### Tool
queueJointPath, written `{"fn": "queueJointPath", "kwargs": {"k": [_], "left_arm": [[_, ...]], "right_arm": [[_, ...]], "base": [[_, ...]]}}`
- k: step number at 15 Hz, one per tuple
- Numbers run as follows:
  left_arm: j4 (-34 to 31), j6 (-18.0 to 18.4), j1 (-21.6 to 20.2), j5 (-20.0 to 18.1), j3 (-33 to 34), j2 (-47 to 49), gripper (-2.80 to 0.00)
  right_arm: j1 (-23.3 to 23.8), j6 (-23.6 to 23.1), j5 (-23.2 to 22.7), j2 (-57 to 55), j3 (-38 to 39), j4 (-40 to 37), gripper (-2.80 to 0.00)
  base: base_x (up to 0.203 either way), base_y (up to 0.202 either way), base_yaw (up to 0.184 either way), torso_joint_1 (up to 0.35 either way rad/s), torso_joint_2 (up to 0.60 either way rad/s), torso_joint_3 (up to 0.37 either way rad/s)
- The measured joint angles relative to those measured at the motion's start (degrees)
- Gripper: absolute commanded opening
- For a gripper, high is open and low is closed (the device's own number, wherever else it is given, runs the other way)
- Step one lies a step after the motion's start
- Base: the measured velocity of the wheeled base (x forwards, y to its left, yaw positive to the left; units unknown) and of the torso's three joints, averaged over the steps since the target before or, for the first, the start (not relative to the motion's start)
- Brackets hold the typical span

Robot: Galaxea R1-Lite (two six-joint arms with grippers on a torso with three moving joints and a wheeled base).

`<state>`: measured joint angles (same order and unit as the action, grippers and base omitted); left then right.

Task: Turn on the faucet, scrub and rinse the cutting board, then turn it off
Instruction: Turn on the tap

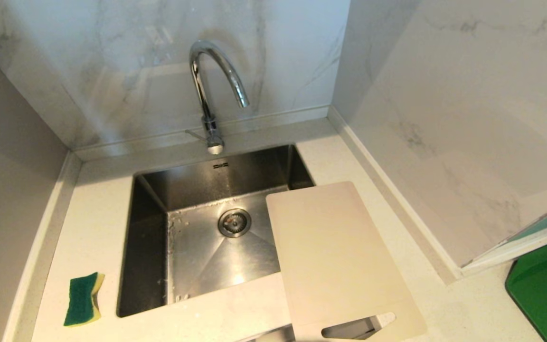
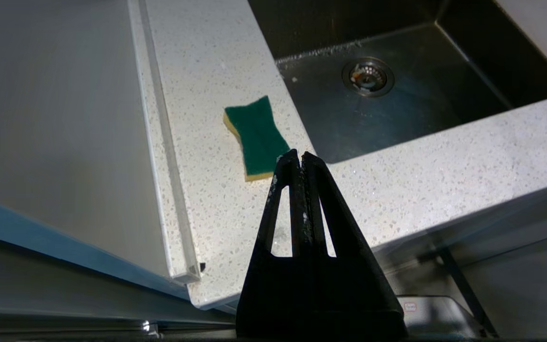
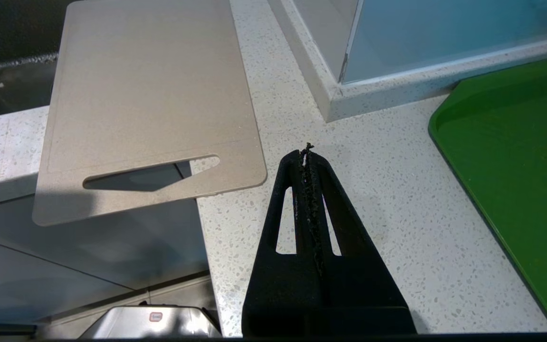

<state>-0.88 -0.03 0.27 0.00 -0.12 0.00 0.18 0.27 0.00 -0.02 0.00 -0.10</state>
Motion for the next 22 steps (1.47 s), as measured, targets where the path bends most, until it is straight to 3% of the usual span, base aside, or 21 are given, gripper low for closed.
{"fn": "queueJointPath", "kwargs": {"k": [4,6,18,20,22], "left_arm": [[-2.73,1.43,0.0,-0.58,-2.02,1.63,-2.8],[-3.03,1.32,0.03,-1.07,-6.74,4.65,-2.8],[-3.14,4.04,0.26,-2.97,-50.27,48.15,-2.8],[-3.55,4.59,1.11,-2.22,-56.22,54.6,-2.8],[-4.65,5.01,5.33,1.34,-61.2,60.46,-2.8]], "right_arm": [[0.0,-0.01,0.02,0.0,0.0,0.0,-2.8],[0.0,0.0,0.0,0.0,0.0,0.02,-2.8],[-0.02,-0.09,0.0,0.0,0.0,0.0,-2.8],[-0.02,-0.09,0.0,0.0,0.0,0.02,-2.8],[0.0,-0.09,0.0,0.0,0.0,0.0,-2.8]], "base": [[0.0,0.0,0.0,0.0,0.0,0.0],[0.0,0.0,0.0,0.0,0.0,0.0],[0.0,0.0,0.0,0.0,0.0,0.0],[0.0,0.0,0.0,0.0,0.0,0.0],[0.0,0.0,0.0,0.0,0.0,0.0]]}}
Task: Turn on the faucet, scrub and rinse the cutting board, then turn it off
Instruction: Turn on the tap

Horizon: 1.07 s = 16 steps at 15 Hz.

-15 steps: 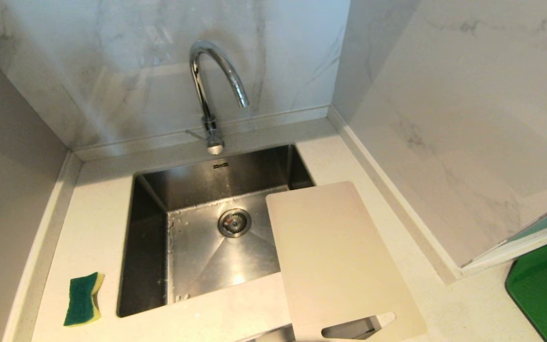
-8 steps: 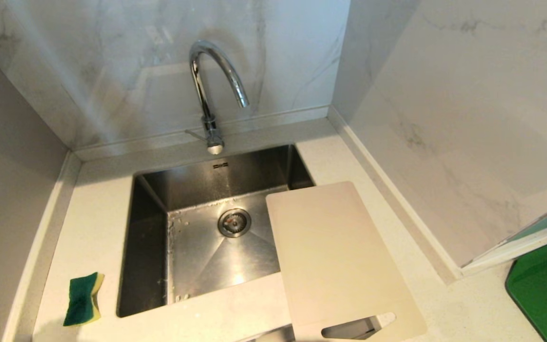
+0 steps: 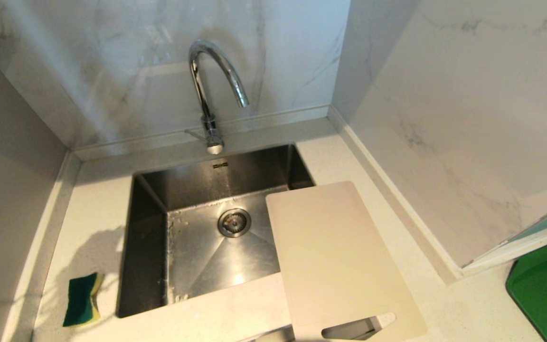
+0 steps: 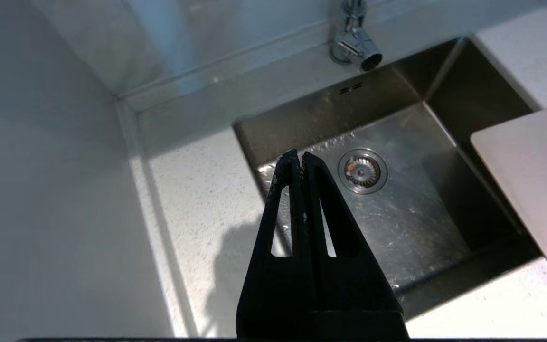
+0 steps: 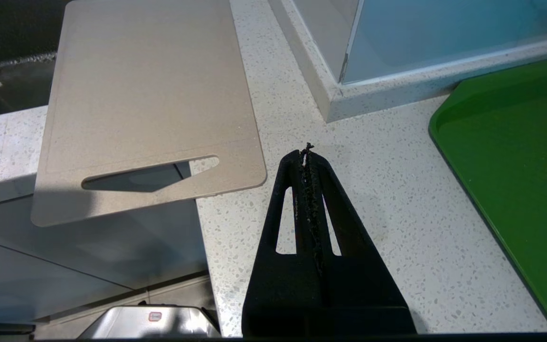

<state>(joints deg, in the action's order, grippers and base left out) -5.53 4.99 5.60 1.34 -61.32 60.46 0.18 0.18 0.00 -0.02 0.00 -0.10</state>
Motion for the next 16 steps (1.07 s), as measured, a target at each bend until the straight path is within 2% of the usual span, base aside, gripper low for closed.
{"fn": "queueJointPath", "kwargs": {"k": [3,6,9,16], "left_arm": [[-0.83,0.77,8.91,8.59,-5.49,7.94,-2.8],[-0.93,1.16,13.96,14.2,-11.13,15.93,-2.8],[-1.03,1.48,15.86,16.42,-17.02,23.61,-2.8],[-1.24,1.76,16.91,18.96,-30.4,39.55,-2.8]], "right_arm": [[0.0,-0.01,0.0,0.0,0.0,0.0,-2.8],[-0.02,0.0,0.0,0.0,0.0,0.02,-2.8],[0.0,0.0,0.0,0.0,0.0,0.0,-2.8],[0.0,0.0,0.0,0.0,0.0,0.0,-2.8]], "base": [[0.0,0.0,0.0,0.0,0.0,0.0],[0.0,0.0,0.0,0.0,0.0,0.0],[0.0,0.0,0.0,0.0,0.0,0.0],[0.0,0.0,0.0,0.0,0.0,0.0]]}}
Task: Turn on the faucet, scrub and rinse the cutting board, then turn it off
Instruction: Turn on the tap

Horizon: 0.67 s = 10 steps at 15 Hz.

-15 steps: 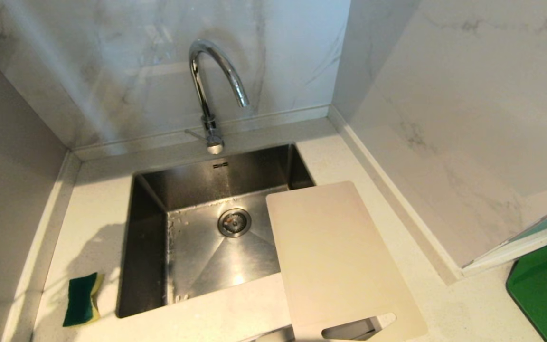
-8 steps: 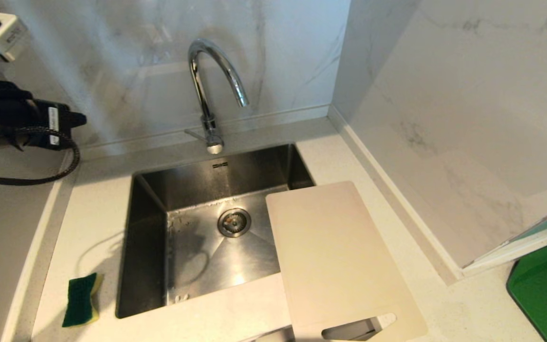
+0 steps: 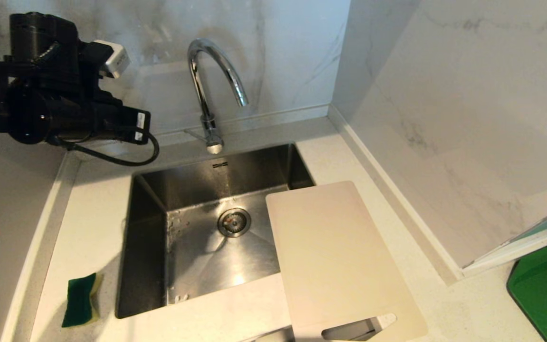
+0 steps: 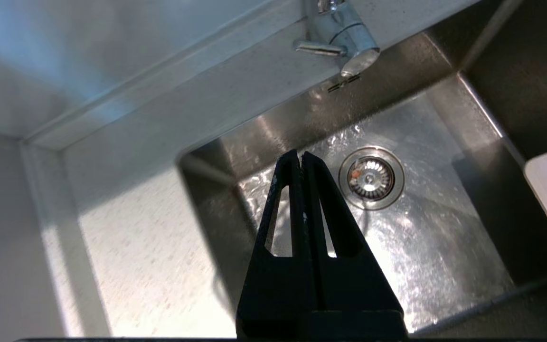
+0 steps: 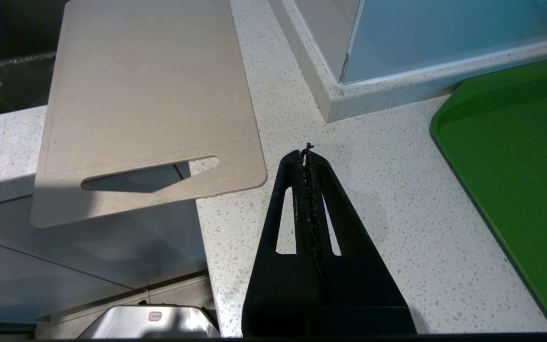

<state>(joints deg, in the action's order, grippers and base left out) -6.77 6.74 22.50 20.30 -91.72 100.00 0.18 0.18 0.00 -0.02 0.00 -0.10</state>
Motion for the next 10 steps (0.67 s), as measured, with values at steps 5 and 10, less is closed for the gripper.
{"fn": "queueJointPath", "kwargs": {"k": [5,10], "left_arm": [[0.51,-0.07,-0.32,0.4,-8.53,8.12,-2.8],[1.41,-0.27,-1.83,0.54,-16.46,16.86,-2.8]], "right_arm": [[0.0,-0.02,0.0,0.0,0.0,0.0,-2.8],[0.0,0.0,0.0,0.0,0.0,0.0,-2.8]], "base": [[0.0,0.0,0.0,0.0,0.0,0.0],[0.0,0.0,0.0,0.0,0.0,0.0]]}}
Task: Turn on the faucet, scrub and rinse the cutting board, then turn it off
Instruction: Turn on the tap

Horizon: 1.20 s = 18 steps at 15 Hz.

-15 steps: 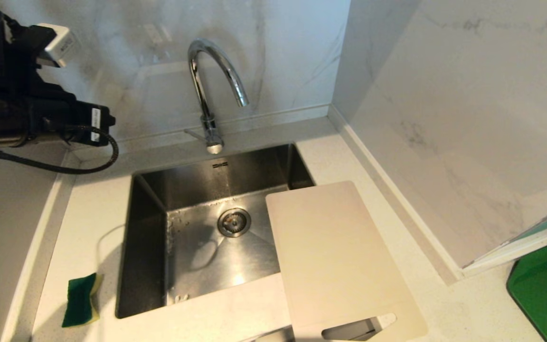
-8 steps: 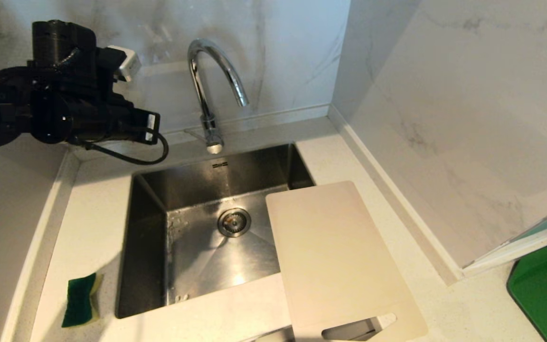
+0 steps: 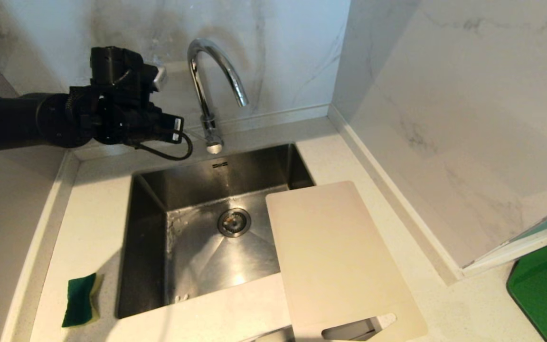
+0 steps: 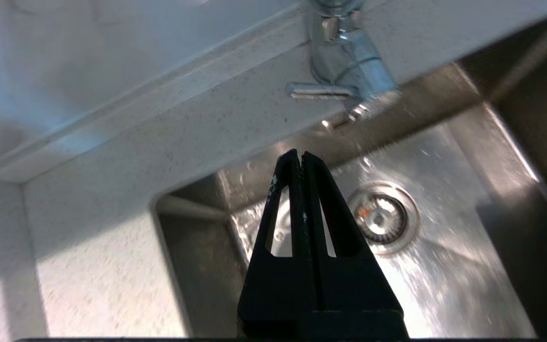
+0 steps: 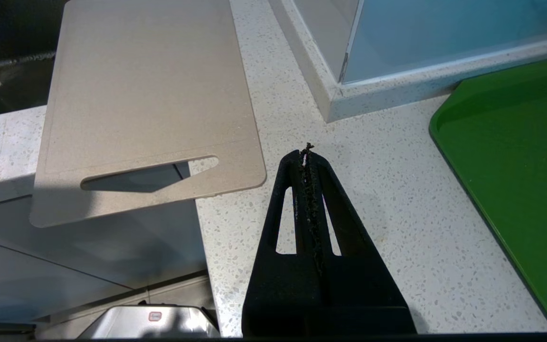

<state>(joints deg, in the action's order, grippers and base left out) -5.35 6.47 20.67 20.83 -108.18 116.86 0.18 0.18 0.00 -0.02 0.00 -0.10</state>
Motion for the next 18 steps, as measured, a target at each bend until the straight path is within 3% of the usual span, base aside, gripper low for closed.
{"fn": "queueJointPath", "kwargs": {"k": [3,7,10,11,18], "left_arm": [[3.13,0.0,-0.98,-0.05,-3.2,4.79,-2.8],[11.99,-0.15,-1.25,-0.36,-3.82,9.47,-2.8],[14.81,-0.28,-1.35,-0.73,-3.91,10.81,-2.8],[15.36,-0.29,-1.35,-0.55,-3.92,10.91,0.0],[16.55,-3.47,-0.75,-0.89,-3.84,10.75,0.0]], "right_arm": [[0.0,-0.01,0.0,0.0,0.0,0.0,-2.8],[0.0,0.02,0.0,0.0,0.0,0.02,-2.8],[-0.02,-0.08,0.0,0.0,0.0,0.05,-2.8],[-0.02,-0.07,0.0,0.0,0.0,0.1,-2.8],[0.0,-0.11,0.0,0.0,0.0,0.1,-2.8]], "base": [[0.0,0.0,0.0,0.0,0.0,0.0],[0.0,0.0,0.0,0.0,0.0,0.0],[0.0,0.0,0.0,0.0,0.0,0.0],[0.0,0.0,0.0,0.0,0.0,0.0],[0.0,0.0,0.0,0.0,0.0,0.0]]}}
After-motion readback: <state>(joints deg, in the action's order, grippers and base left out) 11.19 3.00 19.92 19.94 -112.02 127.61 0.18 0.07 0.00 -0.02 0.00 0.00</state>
